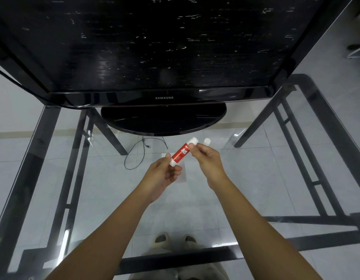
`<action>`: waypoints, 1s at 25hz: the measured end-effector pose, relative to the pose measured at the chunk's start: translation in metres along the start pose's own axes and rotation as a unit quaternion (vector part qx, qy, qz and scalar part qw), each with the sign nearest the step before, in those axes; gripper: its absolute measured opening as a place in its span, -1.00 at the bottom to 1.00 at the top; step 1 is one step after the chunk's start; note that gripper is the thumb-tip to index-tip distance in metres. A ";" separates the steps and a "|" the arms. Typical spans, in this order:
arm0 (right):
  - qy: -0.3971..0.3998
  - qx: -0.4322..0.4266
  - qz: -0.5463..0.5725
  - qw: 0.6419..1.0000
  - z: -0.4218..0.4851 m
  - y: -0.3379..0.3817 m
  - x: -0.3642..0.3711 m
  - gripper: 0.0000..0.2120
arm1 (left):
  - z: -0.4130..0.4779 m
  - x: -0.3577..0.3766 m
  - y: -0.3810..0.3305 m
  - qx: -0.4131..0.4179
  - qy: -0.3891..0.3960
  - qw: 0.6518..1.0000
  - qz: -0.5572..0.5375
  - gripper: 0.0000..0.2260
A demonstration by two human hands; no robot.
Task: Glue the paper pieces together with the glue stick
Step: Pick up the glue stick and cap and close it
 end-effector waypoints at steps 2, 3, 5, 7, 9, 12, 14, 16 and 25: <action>-0.002 -0.002 -0.007 1.000 -0.001 0.001 0.001 -0.86 | 0.000 -0.001 -0.003 0.015 0.016 0.999 -0.027 -0.74; -0.006 -0.005 -0.009 1.000 -0.001 0.002 0.001 -0.85 | 0.000 0.000 -0.004 0.022 0.020 0.999 -0.035 -0.75; -0.017 -0.015 -0.007 1.000 -0.001 0.003 0.002 -0.83 | 0.001 0.001 -0.006 0.027 0.020 0.999 -0.039 -0.76; -0.035 -0.019 -0.001 0.999 0.000 0.003 0.003 -0.82 | 0.002 0.002 -0.007 0.028 0.014 0.999 -0.035 -0.78; -0.044 -0.022 0.006 0.999 0.000 0.003 0.006 -0.81 | 0.003 0.003 -0.009 0.037 0.014 0.998 -0.039 -0.79; -0.050 -0.024 0.017 0.998 -0.002 0.004 0.007 -0.83 | 0.004 0.002 -0.012 0.059 0.006 0.998 -0.030 -0.81; -0.050 -0.026 0.025 0.998 -0.003 0.005 0.008 -0.83 | 0.005 0.001 -0.014 0.082 -0.011 0.996 -0.020 -0.85; -0.048 -0.028 0.028 0.998 -0.004 0.005 0.008 -0.82 | 0.005 0.000 -0.016 0.106 -0.012 0.994 0.011 -0.85; -0.027 -0.048 0.032 0.998 -0.007 0.003 0.009 -0.85 | 0.007 0.000 -0.015 0.026 -0.017 0.990 0.139 -0.55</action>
Point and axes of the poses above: each hand's wrist, its own z-axis towards the middle knuckle, its own x-axis out of the palm, y = z × x, the point moved 3 cm from there along z, towards the middle knuckle, and after that the axes turned 11 degrees about x, right-handed, at the moved point
